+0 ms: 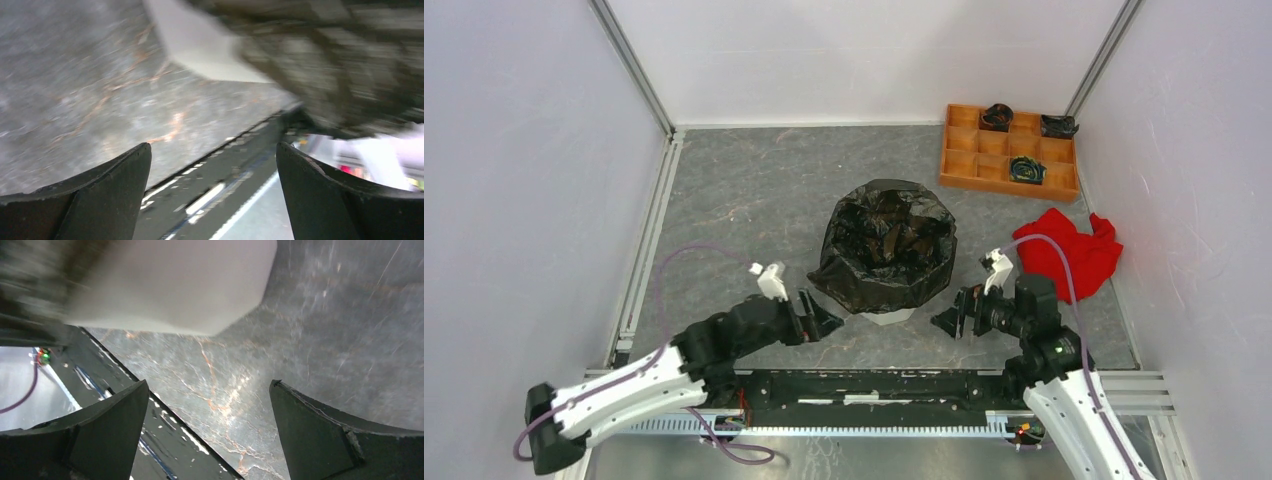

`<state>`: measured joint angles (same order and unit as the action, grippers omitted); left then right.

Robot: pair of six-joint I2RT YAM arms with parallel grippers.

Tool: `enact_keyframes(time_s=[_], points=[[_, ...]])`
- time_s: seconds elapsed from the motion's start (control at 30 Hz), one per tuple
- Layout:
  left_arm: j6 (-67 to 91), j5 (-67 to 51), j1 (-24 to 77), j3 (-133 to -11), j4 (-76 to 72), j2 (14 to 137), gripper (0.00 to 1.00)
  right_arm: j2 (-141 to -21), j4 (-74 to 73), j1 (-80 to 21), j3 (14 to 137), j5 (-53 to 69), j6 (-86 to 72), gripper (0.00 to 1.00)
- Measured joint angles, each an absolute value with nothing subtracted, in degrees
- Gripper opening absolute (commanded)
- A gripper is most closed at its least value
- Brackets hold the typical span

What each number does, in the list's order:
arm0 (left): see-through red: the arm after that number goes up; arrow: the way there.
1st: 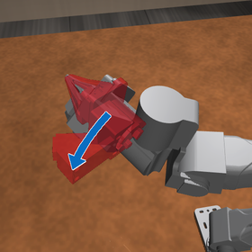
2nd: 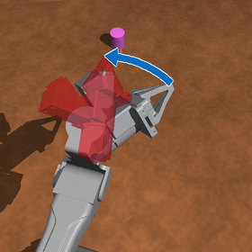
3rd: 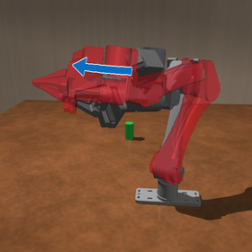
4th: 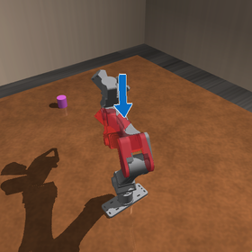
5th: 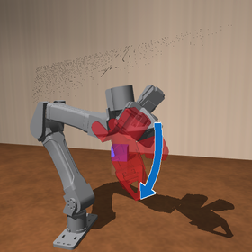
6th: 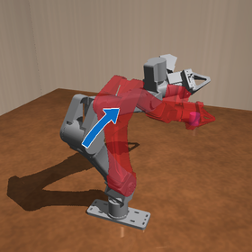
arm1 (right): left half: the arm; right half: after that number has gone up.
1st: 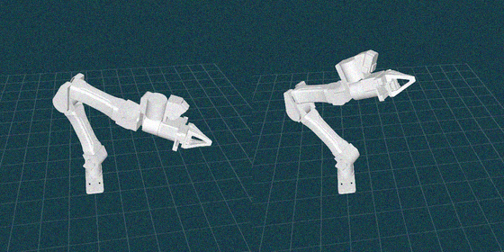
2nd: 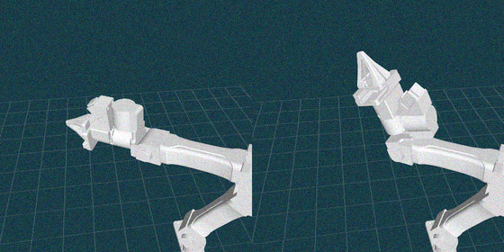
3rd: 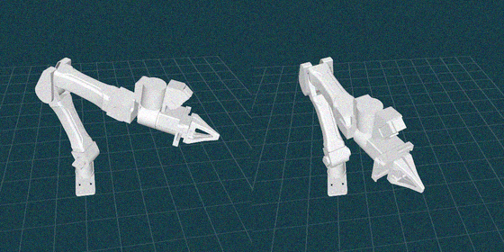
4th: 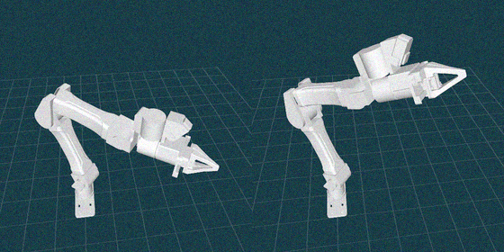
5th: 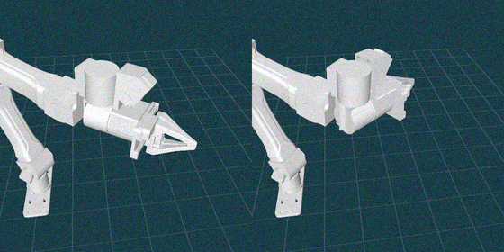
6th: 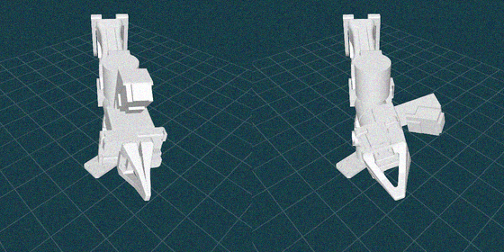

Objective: Put the trash bags into the trash bin

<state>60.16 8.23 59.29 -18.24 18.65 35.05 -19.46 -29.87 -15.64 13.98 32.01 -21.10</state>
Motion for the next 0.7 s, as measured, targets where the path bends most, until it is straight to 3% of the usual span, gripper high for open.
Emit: enact_keyframes(time_s=[0.17, 0.27, 0.4, 0.63, 0.7], points=[[58.1, 8.1, 59.3, -23.0, 21.3, 20.1, 1.0, -21.4, -31.9, -15.7, 26.1, 28.7, -19.6, 0.95], [54.7, 9.8, 59.4, -32.7, 24.4, 21.7, 1.0, -23.4, -32.2, -15.7, 34.0, 22.1, -18.2, 0.94], [48.4, 12.0, 59.4, -51.6, 29.3, 32.8, 0.97, -25.5, -32.2, -15.7, 40.3, 13.5, -15.6, 0.88], [36.6, 11.8, 59.4, -82.3, 31.1, 58.8, 0.75, -29.9, -21.5, -15.7, 33.9, 12.3, -15.1, 0.48], [34.2, 11.2, 59.4, -87.1, 31.8, 65.5, 0.67, -32.1, -16.3, -15.7, 28.4, 15.5, -17.0, 0.43]])
